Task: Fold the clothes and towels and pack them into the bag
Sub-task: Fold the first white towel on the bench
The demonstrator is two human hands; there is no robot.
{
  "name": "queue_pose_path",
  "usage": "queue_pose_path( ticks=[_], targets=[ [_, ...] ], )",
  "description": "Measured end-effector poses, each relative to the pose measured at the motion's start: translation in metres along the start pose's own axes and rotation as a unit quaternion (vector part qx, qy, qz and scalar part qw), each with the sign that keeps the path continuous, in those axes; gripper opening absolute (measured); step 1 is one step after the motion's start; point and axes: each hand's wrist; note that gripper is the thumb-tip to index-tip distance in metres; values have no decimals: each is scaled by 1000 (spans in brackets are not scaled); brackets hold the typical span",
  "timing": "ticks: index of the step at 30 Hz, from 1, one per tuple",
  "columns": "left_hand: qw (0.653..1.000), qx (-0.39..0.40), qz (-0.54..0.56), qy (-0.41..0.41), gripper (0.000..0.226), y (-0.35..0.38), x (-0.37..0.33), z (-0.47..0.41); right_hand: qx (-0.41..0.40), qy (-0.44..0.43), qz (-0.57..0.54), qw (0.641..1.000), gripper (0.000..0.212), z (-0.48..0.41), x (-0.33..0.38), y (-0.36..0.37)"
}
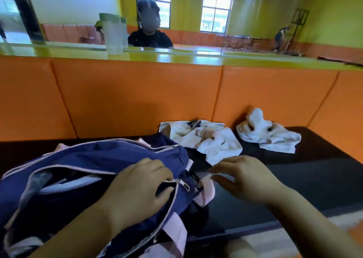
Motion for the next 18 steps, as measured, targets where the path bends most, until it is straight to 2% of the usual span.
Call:
queue_pose_path(
  ticks=[5, 8, 11, 13, 18],
  targets=[
    [998, 16, 52, 27, 26, 31, -11, -83, 18, 95, 36, 995, 33, -1, -67, 0],
    [994, 66, 78, -41, 23, 63, -11, -132, 56, 132, 67, 987, 35, -8, -101, 6],
    [981, 100, 116, -118, 29, 101, -8, -171, 128, 194, 107, 967, 29, -19, -128, 21],
    [972, 125, 128, -154, 34, 127, -6, -189, 161, 226, 119, 953, 32, -28, -142, 35],
    [964, 184, 75, -174, 33, 179, 10, -194, 179, 264, 127, 939, 39, -49, -164, 73]
  ],
)
Point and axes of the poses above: each hand's wrist, its own z-axis away from the middle knuckle, its own y-axis out of the palm, x = y × z, and after that the axes turned 15 degrees about y, right-handed
